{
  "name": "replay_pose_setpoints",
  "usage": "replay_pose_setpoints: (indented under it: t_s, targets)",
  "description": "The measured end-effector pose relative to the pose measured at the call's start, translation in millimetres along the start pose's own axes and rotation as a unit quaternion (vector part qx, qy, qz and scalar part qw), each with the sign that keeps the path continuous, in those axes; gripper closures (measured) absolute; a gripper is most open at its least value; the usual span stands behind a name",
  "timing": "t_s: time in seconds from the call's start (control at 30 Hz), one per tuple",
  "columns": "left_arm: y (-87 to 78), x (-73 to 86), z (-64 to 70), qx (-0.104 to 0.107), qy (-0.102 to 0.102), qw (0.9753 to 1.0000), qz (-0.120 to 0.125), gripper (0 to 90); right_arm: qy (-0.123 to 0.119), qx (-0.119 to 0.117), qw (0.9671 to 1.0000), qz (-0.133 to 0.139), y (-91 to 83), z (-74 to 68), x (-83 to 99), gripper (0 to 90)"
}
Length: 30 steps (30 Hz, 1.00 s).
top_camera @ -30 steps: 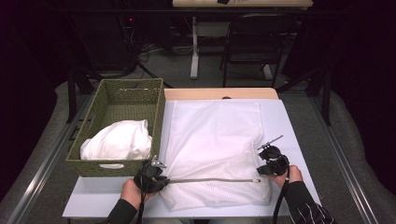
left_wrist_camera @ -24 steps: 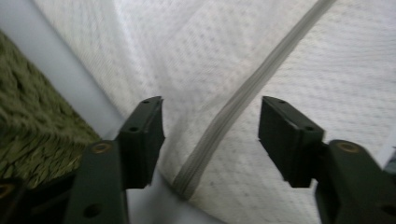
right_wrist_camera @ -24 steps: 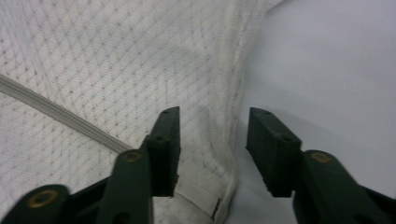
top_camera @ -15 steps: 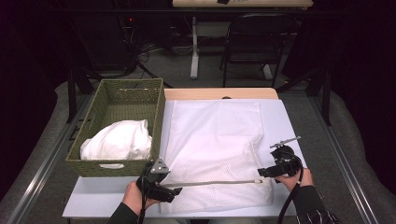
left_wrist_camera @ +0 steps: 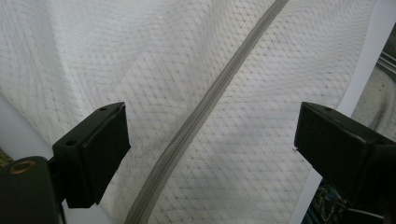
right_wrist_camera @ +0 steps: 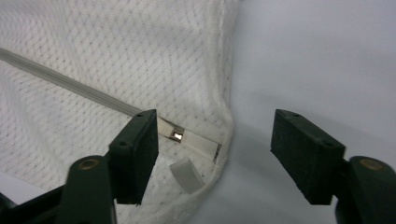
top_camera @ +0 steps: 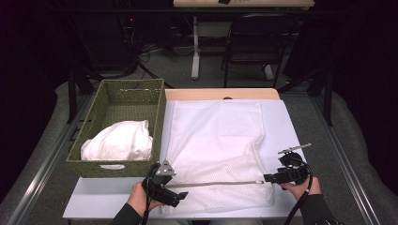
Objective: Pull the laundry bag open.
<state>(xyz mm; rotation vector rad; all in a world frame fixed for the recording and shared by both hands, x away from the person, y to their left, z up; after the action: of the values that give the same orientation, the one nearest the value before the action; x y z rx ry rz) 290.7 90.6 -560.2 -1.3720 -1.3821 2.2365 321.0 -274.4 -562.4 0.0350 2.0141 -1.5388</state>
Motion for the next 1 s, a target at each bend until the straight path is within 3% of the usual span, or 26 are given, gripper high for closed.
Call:
replay_pose_setpoints:
  t_s: [0.4,0.6,0.87,1.0]
  targets:
    - [7.0,-2.4,-1.5,0.006,0.001,1.0000,0.000,7.5,-0.019,0.000,0.9989,-0.042,16.7,-6.9,4.1,59.8]
    - [8.4,-3.8,-1.2,0.003,0.007,1.0000,0.000,7.2,-0.022,0.004,0.9988,-0.043,18.8,-7.1,4.8,67.4]
    - [10.7,-4.8,-1.3,0.011,0.004,0.9999,0.001,6.2,-0.017,0.007,0.9987,-0.048,19.2,-7.7,7.4,68.0]
    - [11.3,-4.9,-0.6,0.011,0.006,0.9999,-0.001,6.2,-0.028,0.013,0.9981,-0.054,21.3,-8.3,7.4,68.3]
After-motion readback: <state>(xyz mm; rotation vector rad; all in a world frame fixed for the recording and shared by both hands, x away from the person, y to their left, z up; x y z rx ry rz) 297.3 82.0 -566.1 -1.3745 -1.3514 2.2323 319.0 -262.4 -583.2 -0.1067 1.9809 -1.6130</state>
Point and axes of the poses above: each handheld gripper's, and its own axes: y roughly forward along the jaws, x roughly out of its underside, z roughly to its right, the point moved 6 cm from there along y, roughly forward along the jaws, and after that the axes turned 4 degrees about -y, right-handed, at the moved point
